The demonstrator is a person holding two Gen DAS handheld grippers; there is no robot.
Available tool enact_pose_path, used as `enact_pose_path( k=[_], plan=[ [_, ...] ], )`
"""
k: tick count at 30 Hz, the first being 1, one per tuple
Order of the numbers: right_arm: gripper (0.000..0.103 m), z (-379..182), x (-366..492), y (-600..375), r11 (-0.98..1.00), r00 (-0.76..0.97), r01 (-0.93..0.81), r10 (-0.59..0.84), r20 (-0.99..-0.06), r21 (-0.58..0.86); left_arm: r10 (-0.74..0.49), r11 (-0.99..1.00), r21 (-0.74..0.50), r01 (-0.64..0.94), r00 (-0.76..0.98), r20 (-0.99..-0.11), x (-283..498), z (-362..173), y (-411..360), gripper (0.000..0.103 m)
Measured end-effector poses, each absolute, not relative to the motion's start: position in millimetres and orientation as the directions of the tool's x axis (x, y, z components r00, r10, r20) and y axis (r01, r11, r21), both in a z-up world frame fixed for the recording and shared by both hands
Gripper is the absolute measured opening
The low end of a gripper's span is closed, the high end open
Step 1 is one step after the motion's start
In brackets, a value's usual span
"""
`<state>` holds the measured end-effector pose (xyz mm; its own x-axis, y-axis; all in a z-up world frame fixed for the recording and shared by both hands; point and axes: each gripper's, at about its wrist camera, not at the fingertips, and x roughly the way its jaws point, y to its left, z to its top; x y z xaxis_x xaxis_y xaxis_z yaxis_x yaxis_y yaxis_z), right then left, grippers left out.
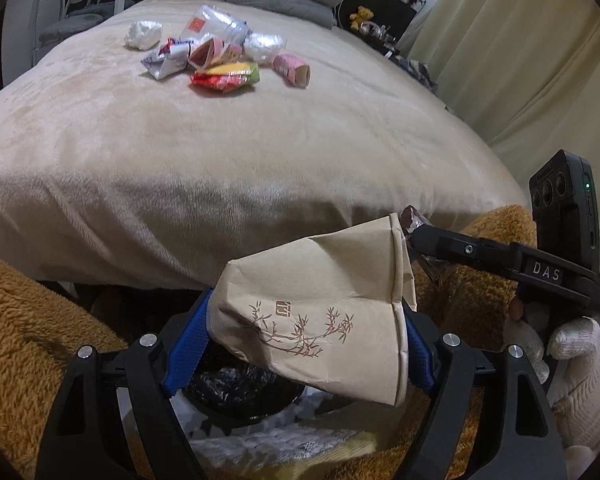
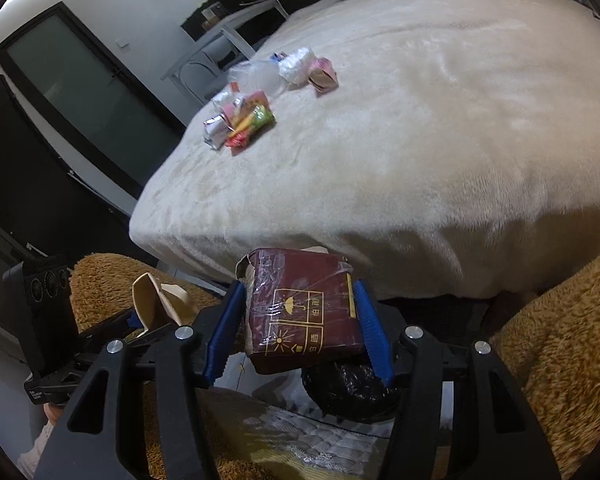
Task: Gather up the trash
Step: 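Carry the paper bag and maroon packet down toward the floor bin, then open both grippers over the bin, dropping the bag and packet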
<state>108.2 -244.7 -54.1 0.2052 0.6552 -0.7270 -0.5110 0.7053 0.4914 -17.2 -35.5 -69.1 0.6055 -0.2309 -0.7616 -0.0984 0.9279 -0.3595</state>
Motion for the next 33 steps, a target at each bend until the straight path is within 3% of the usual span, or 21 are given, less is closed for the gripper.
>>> enact_pose_path(
  k=[11, 28, 31, 33],
  plan=[
    [0.057, -99.8, 123.9, -240.1, 0.764, 0.085, -0.403, 0.580, -0.810, 0.504, -0.166, 0.962, -0.238, -0.137, 0.399, -0.902, 6.1, -112.3, -47.8, 0.080],
    [0.058, -120.8, 128.0, -233.6, 0.775, -0.002, -0.360, 0.556, -0.831, 0.519, -0.150, 0.978, -0.182, -0.105, 0.256, -0.955, 18.7, -143.0, -62.0, 0.081],
    [0.068, -122.2, 130.5, -234.3, 0.760, -0.008, -0.344, 0.585, -0.811, 0.552, -0.169, 0.974, -0.202, -0.100, 0.270, -0.948, 17.1, -143.1, -60.5, 0.097],
    [0.069, -122.7, 132.5, -236.2, 0.763, -0.003, -0.334, 0.587, -0.810, 0.554, -0.167, 0.973, -0.203, -0.110, 0.276, -0.947, 16.1, -143.4, -58.5, 0.097]
  ],
)
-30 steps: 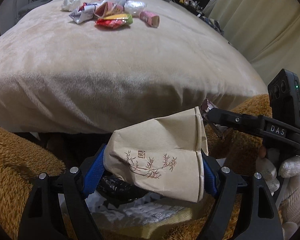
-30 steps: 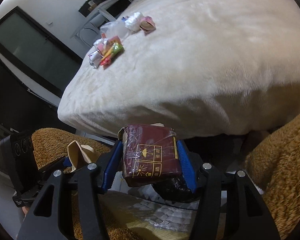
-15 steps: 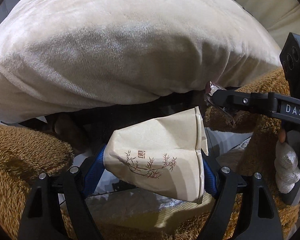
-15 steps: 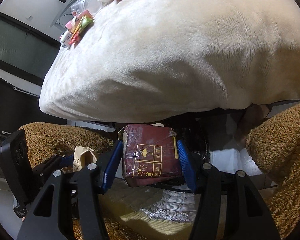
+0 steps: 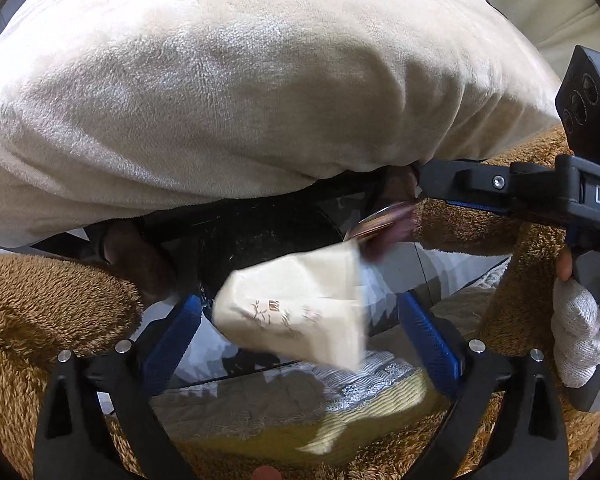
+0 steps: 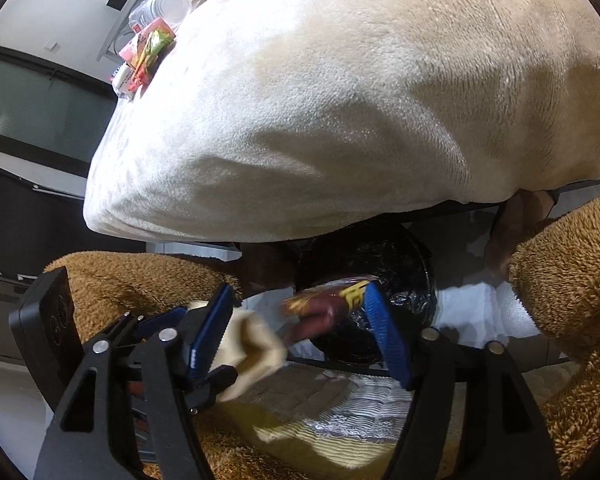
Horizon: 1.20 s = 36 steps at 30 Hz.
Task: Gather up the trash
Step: 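Open both grippers over the bin, dropping the bag and packet, then grasp the white wipes pack with the left gripper while the right grasps the pink roll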
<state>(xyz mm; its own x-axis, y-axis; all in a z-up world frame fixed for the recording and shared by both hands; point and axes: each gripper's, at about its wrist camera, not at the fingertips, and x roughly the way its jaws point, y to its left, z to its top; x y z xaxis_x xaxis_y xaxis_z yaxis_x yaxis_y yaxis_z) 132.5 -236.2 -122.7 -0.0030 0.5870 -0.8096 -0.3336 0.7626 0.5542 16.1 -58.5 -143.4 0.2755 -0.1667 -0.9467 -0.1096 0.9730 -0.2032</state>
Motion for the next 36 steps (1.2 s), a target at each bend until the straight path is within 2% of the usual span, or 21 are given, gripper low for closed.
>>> enact_pose_path(
  k=[10, 17, 22, 29, 36],
  plan=[
    [0.069, -117.1, 134.1, -236.0, 0.764, 0.011, -0.343, 0.584, -0.811, 0.546, -0.149, 0.972, -0.196, -0.132, 0.302, -0.942, 15.4, -131.8, -58.3, 0.097],
    [0.069, -99.7, 127.5, -233.4, 0.780, 0.112, -0.413, 0.555, -0.824, 0.470, -0.157, 0.965, -0.220, -0.145, 0.354, -0.922, 11.3, -120.1, -53.5, 0.097],
    [0.069, -66.8, 120.0, -237.0, 0.714, 0.192, -0.508, 0.639, -0.745, 0.482, -0.150, 0.950, -0.251, -0.183, 0.438, -0.886, 3.7, -102.8, -41.7, 0.097],
    [0.069, -22.8, 123.6, -237.7, 0.662, 0.299, -0.623, 0.695, -0.654, 0.417, -0.147, 0.920, -0.328, -0.214, 0.587, -0.796, -5.8, -65.5, -15.4, 0.097],
    [0.069, -5.4, 147.0, -214.2, 0.642, 0.320, -0.692, 0.684, -0.655, 0.331, -0.103, 0.929, -0.311, -0.199, 0.670, -0.735, 9.3, -27.8, 13.4, 0.097]
  ],
)
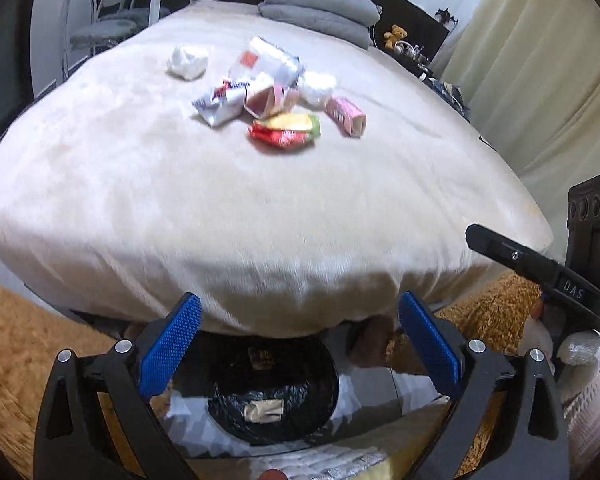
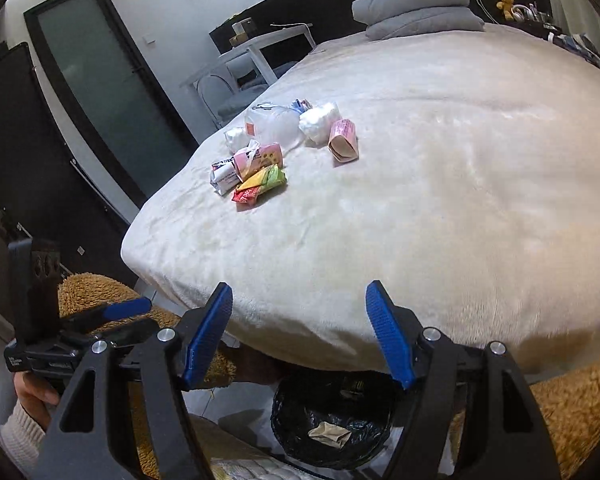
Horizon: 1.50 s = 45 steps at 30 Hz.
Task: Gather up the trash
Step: 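Grasp the white wipes pack with the left gripper while the right grasps the pink roll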
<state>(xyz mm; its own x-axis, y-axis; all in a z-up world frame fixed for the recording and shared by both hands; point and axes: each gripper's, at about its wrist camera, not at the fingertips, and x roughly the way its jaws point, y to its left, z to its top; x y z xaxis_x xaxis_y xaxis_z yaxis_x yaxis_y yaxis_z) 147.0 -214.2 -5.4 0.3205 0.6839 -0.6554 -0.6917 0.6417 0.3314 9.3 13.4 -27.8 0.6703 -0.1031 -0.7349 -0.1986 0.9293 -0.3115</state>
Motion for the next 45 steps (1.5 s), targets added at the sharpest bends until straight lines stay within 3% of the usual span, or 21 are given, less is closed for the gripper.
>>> enact_pose_path(
  k=[6, 15, 20, 26, 30, 33, 37, 40, 45],
  plan=[
    [0.069, 4.7, 181.4, -186.0, 0.630, 0.354, -0.741, 0.659, -0.664, 0.230, -0.041, 0.937, -0.279, -0.212, 0.725, -0.688, 35.3, 3.1, 53.8, 0.097],
    [0.069, 0.1, 240.6, -156.0, 0.631, 0.308, -0.716, 0.669, -0.676, 0.297, -0.027, 0.920, -0.292, -0.260, 0.702, -0.712, 85.2, 14.7, 112.2, 0.096],
    [0.069, -4.7, 275.0, -137.3, 0.640, 0.285, -0.701, 0.656, -0.699, 0.315, 0.002, 0.950, -0.206, -0.235, 0.663, -0.749, 121.3, 7.9, 118.4, 0.095],
    [0.069, -14.9, 309.0, -120.0, 0.641, 0.243, -0.687, 0.646, -0.724, 0.341, -0.064, 0.950, -0.233, -0.208, 0.600, -0.797, 154.9, -10.2, 128.7, 0.095],
    [0.069, -12.4, 316.8, -107.2, 0.611, 0.219, -0.712, 0.661, -0.718, 0.345, -0.156, 0.911, -0.345, -0.224, 0.589, -0.793, 169.2, -18.6, 147.0, 0.095],
    [0.067, -13.6, 322.7, -98.7, 0.595, 0.199, -0.726, 0.663, -0.722, 0.346, -0.197, 0.896, -0.382, -0.226, 0.567, -0.799, 179.4, -24.9, 152.1, 0.086],
    [0.060, -18.8, 330.2, -87.1, 0.601, 0.208, -0.736, 0.638, -0.741, 0.311, -0.240, 0.873, -0.425, -0.238, 0.548, -0.801, 188.2, -34.8, 157.4, 0.084],
    [0.052, -25.7, 334.8, -79.8, 0.593, 0.179, -0.739, 0.631, -0.755, 0.320, -0.264, 0.862, -0.453, -0.225, 0.564, -0.782, 185.4, -33.9, 159.5, 0.068],
    [0.041, -30.9, 337.9, -74.6, 0.595, 0.158, -0.735, 0.618, -0.770, 0.326, -0.299, 0.829, -0.506, -0.237, 0.576, -0.761, 181.2, -36.0, 168.5, 0.052]
  ],
)
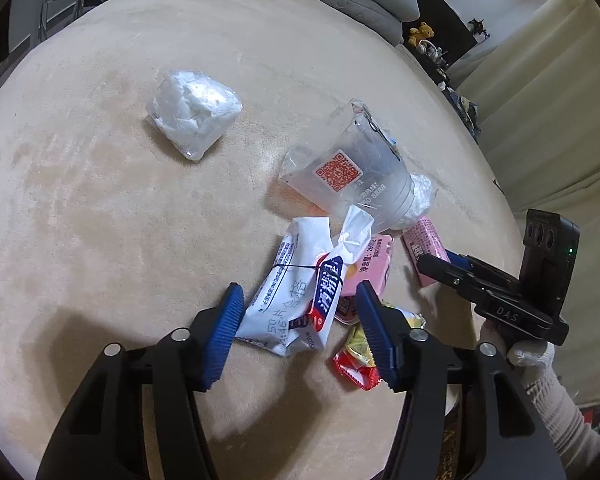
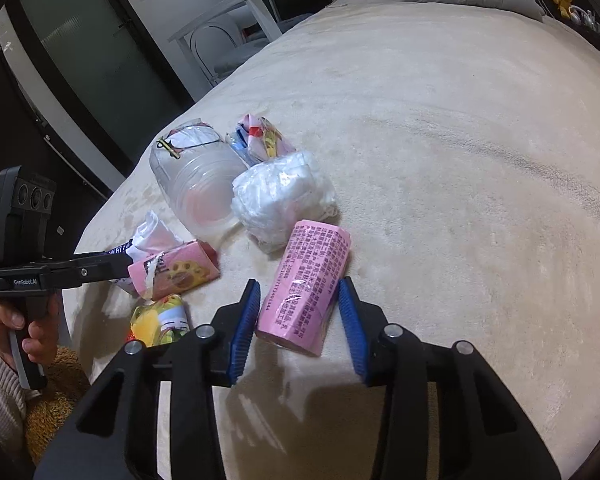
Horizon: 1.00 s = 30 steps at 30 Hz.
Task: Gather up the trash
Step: 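Grasp the white wipes pack with the left gripper while the right grasps the pink roll, then lift the wipes pack and pink roll and carry them toward the bin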
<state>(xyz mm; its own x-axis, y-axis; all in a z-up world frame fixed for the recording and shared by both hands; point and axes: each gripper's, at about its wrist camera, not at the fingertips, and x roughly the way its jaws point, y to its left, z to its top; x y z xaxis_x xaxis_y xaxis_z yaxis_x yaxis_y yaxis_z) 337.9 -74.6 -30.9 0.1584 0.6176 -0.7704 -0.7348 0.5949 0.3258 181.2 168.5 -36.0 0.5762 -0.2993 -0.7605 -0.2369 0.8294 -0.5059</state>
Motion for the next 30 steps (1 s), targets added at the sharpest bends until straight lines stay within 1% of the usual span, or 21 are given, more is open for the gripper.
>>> enact_pose_path(
  k=[1, 3, 5, 8, 14, 16, 24, 30],
  plan=[
    [0.041, -30.8, 338.7, -75.8, 0.594, 0.159, -0.735, 0.619, -0.769, 0.327, -0.291, 0.832, -0.499, -0.243, 0.575, -0.765, 179.8, -36.3, 169.3, 0.047],
    [0.040, -30.5, 337.6, -77.6, 0.596, 0.161, -0.735, 0.618, -0.769, 0.325, -0.280, 0.840, -0.486, -0.240, 0.575, -0.768, 178.7, -36.2, 167.7, 0.047],
    [0.039, -28.9, 335.3, -78.1, 0.598, 0.172, -0.737, 0.617, -0.768, 0.315, -0.253, 0.862, -0.454, -0.224, 0.586, -0.770, 179.3, -32.3, 161.0, 0.044],
    [0.038, -23.9, 331.8, -82.2, 0.597, 0.186, -0.740, 0.626, -0.757, 0.311, -0.233, 0.885, -0.418, -0.204, 0.585, -0.777, 181.1, -29.0, 152.1, 0.044],
    [0.038, -14.7, 329.5, -95.3, 0.611, 0.215, -0.716, 0.654, -0.725, 0.338, -0.200, 0.905, -0.384, -0.186, 0.610, -0.767, 177.4, -22.9, 143.6, 0.043],
    [0.038, -12.7, 326.6, -99.7, 0.616, 0.225, -0.710, 0.658, -0.719, 0.342, -0.172, 0.914, -0.361, -0.186, 0.628, -0.759, 172.8, -19.4, 140.5, 0.043],
    [0.038, -2.9, 308.6, -127.1, 0.651, 0.281, -0.662, 0.676, -0.681, 0.373, -0.125, 0.923, -0.347, -0.165, 0.725, -0.677, 140.5, 3.6, 130.4, 0.043],
    [0.038, 7.8, 288.9, -151.6, 0.663, 0.322, -0.627, 0.699, -0.638, 0.409, -0.089, 0.926, -0.336, -0.171, 0.766, -0.637, 121.7, 13.7, 123.6, 0.043]
  ],
)
